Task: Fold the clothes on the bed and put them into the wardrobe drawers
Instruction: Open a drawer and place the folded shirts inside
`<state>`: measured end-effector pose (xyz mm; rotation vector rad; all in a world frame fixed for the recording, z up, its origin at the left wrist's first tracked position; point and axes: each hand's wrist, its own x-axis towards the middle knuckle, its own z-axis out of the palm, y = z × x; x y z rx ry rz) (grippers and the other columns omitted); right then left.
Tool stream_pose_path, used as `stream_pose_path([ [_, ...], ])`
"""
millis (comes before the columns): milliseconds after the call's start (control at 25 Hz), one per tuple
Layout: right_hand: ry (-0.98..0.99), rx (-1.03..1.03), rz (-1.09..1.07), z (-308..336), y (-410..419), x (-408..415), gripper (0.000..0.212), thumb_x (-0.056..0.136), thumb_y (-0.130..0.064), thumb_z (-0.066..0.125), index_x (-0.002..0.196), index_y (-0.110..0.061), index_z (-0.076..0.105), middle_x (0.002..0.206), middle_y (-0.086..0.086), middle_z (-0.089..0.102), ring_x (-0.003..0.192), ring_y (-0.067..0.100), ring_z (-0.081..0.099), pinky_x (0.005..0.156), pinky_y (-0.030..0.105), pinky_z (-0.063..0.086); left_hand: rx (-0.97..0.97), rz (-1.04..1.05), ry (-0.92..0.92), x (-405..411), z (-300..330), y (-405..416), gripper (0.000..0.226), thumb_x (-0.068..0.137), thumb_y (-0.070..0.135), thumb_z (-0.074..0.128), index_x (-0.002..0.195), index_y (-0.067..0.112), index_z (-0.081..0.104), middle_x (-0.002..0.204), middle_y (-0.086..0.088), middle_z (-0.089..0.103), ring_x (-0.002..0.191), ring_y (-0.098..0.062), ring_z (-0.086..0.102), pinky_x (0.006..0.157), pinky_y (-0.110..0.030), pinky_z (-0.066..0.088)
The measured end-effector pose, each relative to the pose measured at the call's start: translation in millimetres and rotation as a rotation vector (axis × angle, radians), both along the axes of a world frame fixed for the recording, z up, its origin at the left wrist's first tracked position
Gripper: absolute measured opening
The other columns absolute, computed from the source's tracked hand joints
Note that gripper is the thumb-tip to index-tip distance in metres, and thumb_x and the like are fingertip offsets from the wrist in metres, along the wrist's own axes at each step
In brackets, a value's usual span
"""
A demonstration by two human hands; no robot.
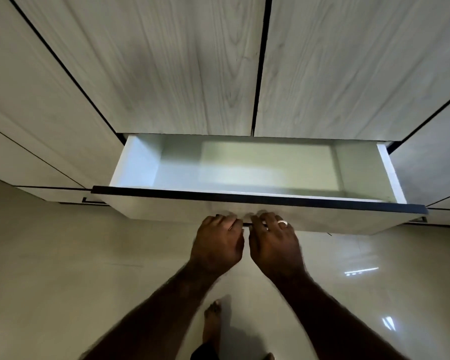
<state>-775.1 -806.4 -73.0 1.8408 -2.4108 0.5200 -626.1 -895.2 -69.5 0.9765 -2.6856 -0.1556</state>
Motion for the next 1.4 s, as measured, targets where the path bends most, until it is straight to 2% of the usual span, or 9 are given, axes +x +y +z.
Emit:
stream_pose_path([
  [40, 0.004, -0.108, -0.014, 10, 7, 2, 0.03, 0.099, -0.024, 0.056, 0.12, -0.012, 0.074, 0.119, 0.013, 0.068, 0.105, 0.037, 0.063, 0.089, 0.047, 0.049, -0.069, -0.01, 0.076, 4, 9, 5, 0.029, 0.094, 0.026, 0.061, 0.116, 0.012, 0.074, 0.114, -0.007, 0.072, 0.102, -0.032, 0.066, 0.087, -0.043, 0.05],
  [120, 0.016, -0.272, -0.045, 27, 12, 2, 0.024, 0.098, -0.022, 0.061, 0.114, -0.011, 0.075, 0.114, 0.014, 0.067, 0.106, 0.037, 0.061, 0.09, 0.049, 0.046, -0.203, 0.035, 0.183, 13, 22, 5, 0.028, 0.097, 0.025, 0.064, 0.119, 0.01, 0.074, 0.117, -0.011, 0.069, 0.106, -0.034, 0.062, 0.088, -0.045, 0.047],
  [280, -0.014, -0.292, 0.018, 19, 33, 9, 0.035, 0.098, -0.02, 0.067, 0.13, -0.006, 0.071, 0.131, 0.014, 0.067, 0.124, 0.035, 0.06, 0.11, 0.053, 0.041, -0.21, 0.099, 0.225, 47, 12, 19, 0.037, 0.103, 0.024, 0.063, 0.133, 0.004, 0.069, 0.136, -0.015, 0.068, 0.13, -0.035, 0.06, 0.108, -0.051, 0.045],
  [360, -0.016, -0.303, 0.031, 12, 39, 7, 0.035, 0.096, -0.015, 0.068, 0.129, -0.006, 0.072, 0.129, 0.013, 0.068, 0.121, 0.035, 0.062, 0.11, 0.053, 0.041, -0.224, 0.06, 0.193, 53, 5, 23, 0.036, 0.105, 0.021, 0.06, 0.134, 0.003, 0.069, 0.138, -0.014, 0.068, 0.133, -0.033, 0.06, 0.113, -0.05, 0.044],
  [520, -0.006, -0.271, -0.011, 15, 42, 15, 0.028, 0.09, -0.008, 0.066, 0.116, -0.012, 0.076, 0.113, 0.006, 0.071, 0.102, 0.033, 0.065, 0.099, 0.047, 0.041, -0.194, 0.05, 0.163, 62, 13, 25, 0.027, 0.101, 0.017, 0.066, 0.123, 0.007, 0.076, 0.125, -0.009, 0.075, 0.118, -0.03, 0.069, 0.101, -0.045, 0.053],
  [880, 0.04, -0.127, 0.023, 36, 100, 57, 0.032, 0.081, -0.008, 0.061, 0.108, -0.011, 0.077, 0.098, 0.007, 0.07, 0.086, 0.034, 0.063, 0.086, 0.044, 0.043, -0.087, 0.014, 0.02, 98, 44, 81, 0.024, 0.084, 0.014, 0.076, 0.107, 0.009, 0.08, 0.105, -0.008, 0.079, 0.094, -0.028, 0.074, 0.082, -0.038, 0.06],
  [1120, 0.047, -0.015, 0.057, 56, 133, 66, 0.035, 0.08, -0.015, 0.05, 0.105, -0.013, 0.076, 0.094, 0.006, 0.068, 0.083, 0.032, 0.062, 0.08, 0.042, 0.042, -0.055, -0.033, -0.086, 106, 69, 105, 0.012, 0.081, 0.016, 0.07, 0.091, 0.014, 0.078, 0.083, -0.002, 0.072, 0.072, -0.027, 0.065, 0.064, -0.033, 0.049],
  [1200, 0.037, 0.021, 0.06, 59, 142, 68, 0.032, 0.08, -0.015, 0.054, 0.104, -0.013, 0.075, 0.094, 0.006, 0.069, 0.083, 0.032, 0.062, 0.08, 0.042, 0.042, -0.024, -0.037, -0.125, 108, 77, 111, 0.01, 0.082, 0.019, 0.066, 0.083, 0.016, 0.076, 0.077, -0.001, 0.068, 0.067, -0.027, 0.063, 0.061, -0.032, 0.046],
  [1400, -0.011, 0.139, 0.051, 64, 168, 88, 0.019, 0.079, -0.015, 0.07, 0.098, -0.018, 0.074, 0.093, 0.003, 0.068, 0.083, 0.03, 0.062, 0.077, 0.04, 0.041, 0.087, -0.043, -0.291, 124, 97, 137, 0.009, 0.074, 0.023, 0.081, 0.071, 0.018, 0.075, 0.067, 0.001, 0.064, 0.06, -0.025, 0.061, 0.055, -0.028, 0.042],
])
